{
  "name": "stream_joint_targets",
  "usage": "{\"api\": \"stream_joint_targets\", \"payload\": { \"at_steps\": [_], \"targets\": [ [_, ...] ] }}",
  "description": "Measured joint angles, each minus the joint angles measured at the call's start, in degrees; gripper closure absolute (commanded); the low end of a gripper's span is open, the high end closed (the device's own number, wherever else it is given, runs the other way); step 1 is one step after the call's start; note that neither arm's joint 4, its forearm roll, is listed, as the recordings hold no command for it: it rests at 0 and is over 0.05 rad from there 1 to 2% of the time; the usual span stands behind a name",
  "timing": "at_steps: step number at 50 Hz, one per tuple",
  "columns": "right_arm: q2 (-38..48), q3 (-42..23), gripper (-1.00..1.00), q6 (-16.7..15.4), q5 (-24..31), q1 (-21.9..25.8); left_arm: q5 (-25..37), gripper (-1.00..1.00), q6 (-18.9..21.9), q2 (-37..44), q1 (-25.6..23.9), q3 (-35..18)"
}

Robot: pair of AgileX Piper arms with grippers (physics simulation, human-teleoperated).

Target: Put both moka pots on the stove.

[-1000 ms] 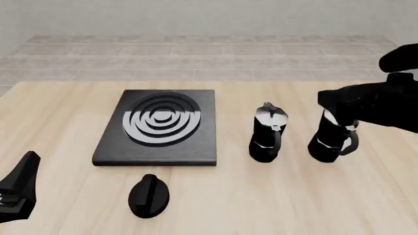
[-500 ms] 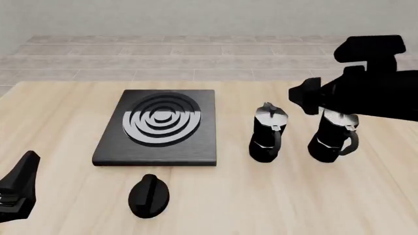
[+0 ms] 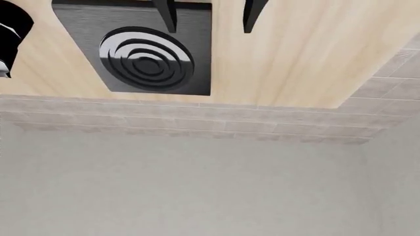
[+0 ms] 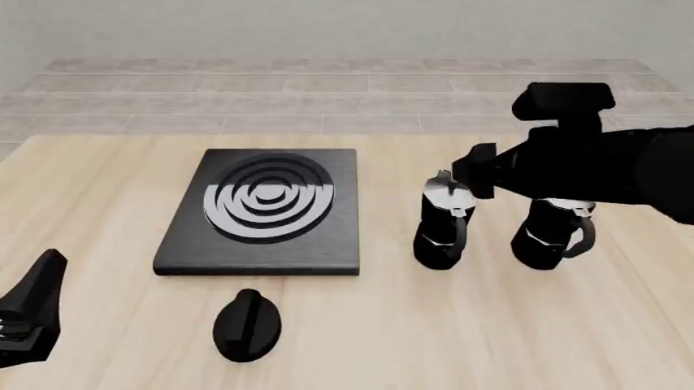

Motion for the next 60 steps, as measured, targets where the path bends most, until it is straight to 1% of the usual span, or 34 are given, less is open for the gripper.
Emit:
{"api": "stream_joint_targets", "payload": {
  "at_steps": [17,38,60],
  "targets": [
    [2.3,2.6,-1.00,1.9,-3.2,0.4,-0.3,-1.00,0.1,0.4,0.0,0.0],
    [4.9,4.1,-1.00,2.6,-6.2,0.6,-0.1,-1.00,0.2,0.1,0.1,0.1],
    [7.3,5.1,-1.00,3.4,-8.2,1.0,-0.1,-1.00,0.2,0.3,0.1,0.0]
  ]
}}
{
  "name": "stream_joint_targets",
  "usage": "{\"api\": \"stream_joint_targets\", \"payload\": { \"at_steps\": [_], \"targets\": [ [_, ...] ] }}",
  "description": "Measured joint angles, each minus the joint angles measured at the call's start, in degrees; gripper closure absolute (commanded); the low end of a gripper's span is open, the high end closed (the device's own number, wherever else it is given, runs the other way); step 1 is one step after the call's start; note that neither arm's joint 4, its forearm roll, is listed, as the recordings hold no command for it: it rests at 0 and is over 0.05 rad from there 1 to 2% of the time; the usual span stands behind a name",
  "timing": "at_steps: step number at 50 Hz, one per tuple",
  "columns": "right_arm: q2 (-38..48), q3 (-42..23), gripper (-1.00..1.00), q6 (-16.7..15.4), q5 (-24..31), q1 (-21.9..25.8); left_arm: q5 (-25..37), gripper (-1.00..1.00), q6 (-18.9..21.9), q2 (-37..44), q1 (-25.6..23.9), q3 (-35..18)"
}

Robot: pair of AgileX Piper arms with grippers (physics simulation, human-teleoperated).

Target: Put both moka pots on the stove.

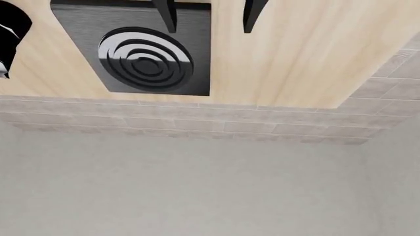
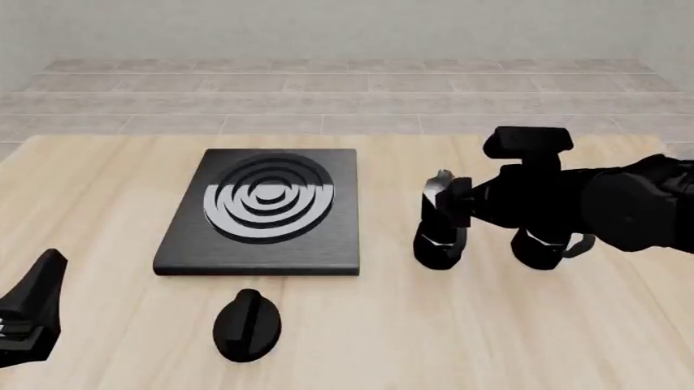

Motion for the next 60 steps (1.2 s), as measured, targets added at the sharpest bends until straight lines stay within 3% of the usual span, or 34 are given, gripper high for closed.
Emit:
{"api": "stream_joint_targets", "payload": {
  "at_steps": [60],
  "targets": [
    [4.5,3.1,-1.00,2.7,-5.0,0.9,-0.6,-1.00,0.7,0.9,-0.3,0.1]
  ]
}}
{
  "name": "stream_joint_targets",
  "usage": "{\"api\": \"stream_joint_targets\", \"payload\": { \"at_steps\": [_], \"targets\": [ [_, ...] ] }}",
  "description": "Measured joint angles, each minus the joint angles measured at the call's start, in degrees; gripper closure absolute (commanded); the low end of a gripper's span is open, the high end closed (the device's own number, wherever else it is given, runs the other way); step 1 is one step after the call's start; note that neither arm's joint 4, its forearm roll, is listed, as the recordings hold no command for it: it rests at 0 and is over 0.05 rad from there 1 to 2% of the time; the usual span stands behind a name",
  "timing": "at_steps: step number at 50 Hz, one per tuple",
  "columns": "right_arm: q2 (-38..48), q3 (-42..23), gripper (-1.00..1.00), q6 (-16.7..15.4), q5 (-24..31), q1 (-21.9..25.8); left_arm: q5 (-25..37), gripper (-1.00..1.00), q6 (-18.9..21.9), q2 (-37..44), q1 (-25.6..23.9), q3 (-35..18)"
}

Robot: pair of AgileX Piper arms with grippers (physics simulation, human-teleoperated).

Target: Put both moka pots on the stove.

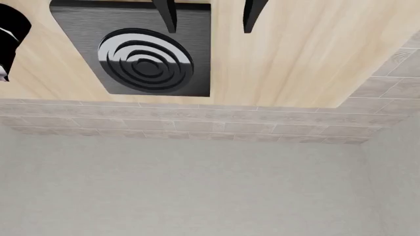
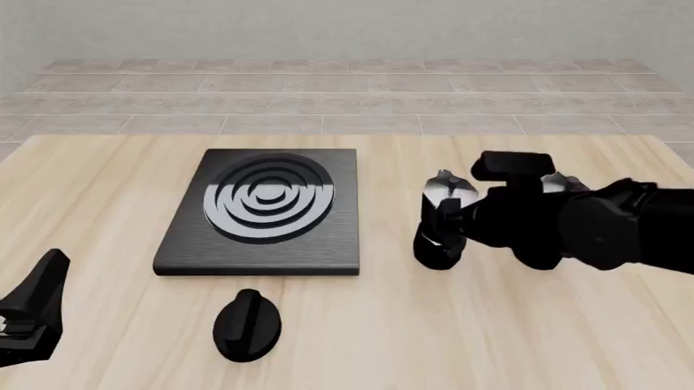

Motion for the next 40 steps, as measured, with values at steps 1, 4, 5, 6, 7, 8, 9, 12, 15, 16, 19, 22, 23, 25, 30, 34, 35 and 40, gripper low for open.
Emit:
{"api": "stream_joint_targets", "payload": {
  "at_steps": [1,4,5,6,7,8,9,12,15,16,19,22,23,25,30,34,35,40],
  "targets": [
    [0.1,0.1,-1.00,0.0,-0.1,0.0,0.0,-1.00,0.0,0.0,0.0,0.0],
    [0.3,0.3,-1.00,0.1,-0.4,0.1,0.1,-1.00,0.0,-0.1,0.0,0.0],
    [0.4,0.3,-1.00,0.2,-0.6,0.1,0.1,-1.00,0.0,-0.1,0.0,0.0],
    [0.5,0.4,-1.00,0.2,-0.7,0.1,0.1,-1.00,0.0,-0.1,0.0,0.0],
    [0.5,0.5,-1.00,0.3,-0.8,0.2,0.1,-1.00,0.0,-0.1,0.0,0.0],
    [0.6,0.6,-1.00,0.3,-0.9,0.2,0.1,-1.00,0.0,-0.1,0.0,0.0],
    [0.6,0.7,-1.00,0.2,-1.1,0.3,0.1,-1.00,0.0,-0.1,0.0,0.0],
    [0.6,0.9,1.00,-0.3,-1.4,0.3,0.1,-1.00,0.0,-0.1,0.0,0.0],
    [0.4,1.0,1.00,-1.1,-1.6,0.0,0.1,-1.00,0.0,-0.1,0.0,0.0],
    [0.3,1.0,1.00,-1.5,-1.7,-0.1,0.1,-1.00,0.0,-0.1,0.0,0.0],
    [0.2,1.3,1.00,-2.5,-1.8,-0.2,0.1,-1.00,0.0,-0.1,0.0,0.0],
    [-0.1,1.5,1.00,-3.6,-1.9,-0.2,0.1,-1.00,0.0,-0.1,0.1,0.0],
    [-0.2,1.6,1.00,-4.0,-1.9,-0.2,0.1,-1.00,0.0,-0.2,0.1,0.0],
    [-0.5,1.8,1.00,-4.9,-2.0,-0.3,0.2,-1.00,0.0,-0.2,0.1,0.0],
    [-1.3,2.1,1.00,-7.1,-2.4,-0.5,0.2,-1.00,0.1,-0.2,0.1,0.0],
    [-2.1,2.4,1.00,-8.7,-2.7,-0.7,0.2,-1.00,0.1,-0.3,0.1,0.0],
    [-2.3,2.5,1.00,-9.1,-2.7,-0.7,0.2,-1.00,0.1,-0.3,0.1,0.0],
    [-3.5,2.8,1.00,-11.0,-3.0,-0.8,0.2,-1.00,0.2,-0.2,0.1,-0.1]
  ]
}}
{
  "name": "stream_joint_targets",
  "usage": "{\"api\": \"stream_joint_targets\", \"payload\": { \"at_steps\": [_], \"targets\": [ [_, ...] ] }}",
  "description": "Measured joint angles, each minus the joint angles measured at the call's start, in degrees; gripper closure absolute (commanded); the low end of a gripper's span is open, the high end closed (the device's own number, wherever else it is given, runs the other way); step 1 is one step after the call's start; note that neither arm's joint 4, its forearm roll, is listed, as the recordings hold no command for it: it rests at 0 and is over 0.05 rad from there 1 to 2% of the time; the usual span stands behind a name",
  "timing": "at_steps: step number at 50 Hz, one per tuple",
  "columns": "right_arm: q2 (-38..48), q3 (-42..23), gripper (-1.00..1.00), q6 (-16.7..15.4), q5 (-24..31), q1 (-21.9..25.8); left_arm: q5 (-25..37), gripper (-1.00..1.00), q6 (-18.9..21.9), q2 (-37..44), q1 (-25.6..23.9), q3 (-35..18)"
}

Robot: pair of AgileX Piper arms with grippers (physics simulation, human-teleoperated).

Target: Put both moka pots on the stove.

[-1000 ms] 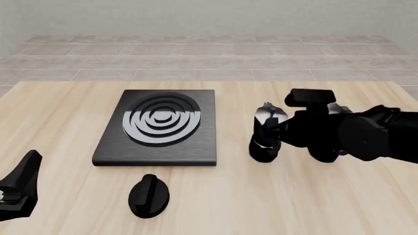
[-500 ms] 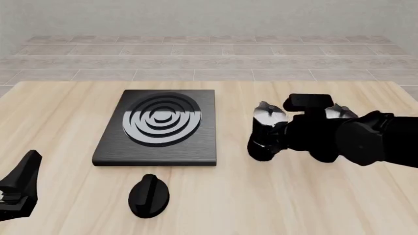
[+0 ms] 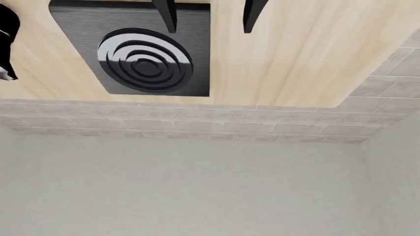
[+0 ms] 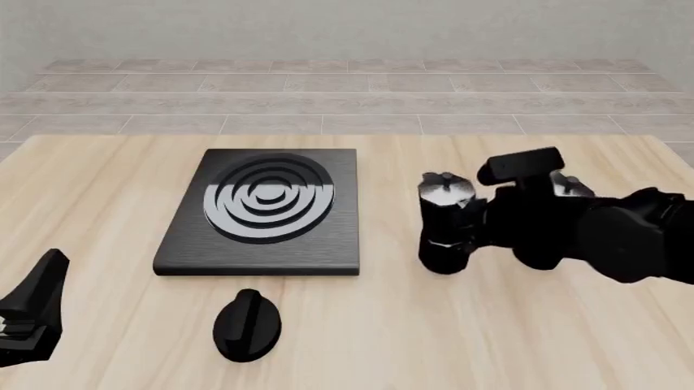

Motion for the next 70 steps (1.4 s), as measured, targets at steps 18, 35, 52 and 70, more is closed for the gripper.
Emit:
{"api": "stream_joint_targets", "payload": {
  "at_steps": [18,35,52,70],
  "targets": [
    [-3.9,-0.2,1.00,-3.4,-0.6,0.7,0.0,-1.00,0.1,0.0,0.0,0.0],
    [-5.3,-1.7,1.00,-4.0,-1.6,1.6,0.2,-1.00,0.2,-0.2,0.1,0.0],
    [-1.5,-6.5,1.00,-4.0,-3.3,4.3,0.5,-1.00,0.2,-0.5,0.1,-0.1],
    [3.8,-14.2,1.00,-4.1,-2.9,7.6,0.6,-1.00,0.2,-0.6,0.1,-0.1]
  ]
}}
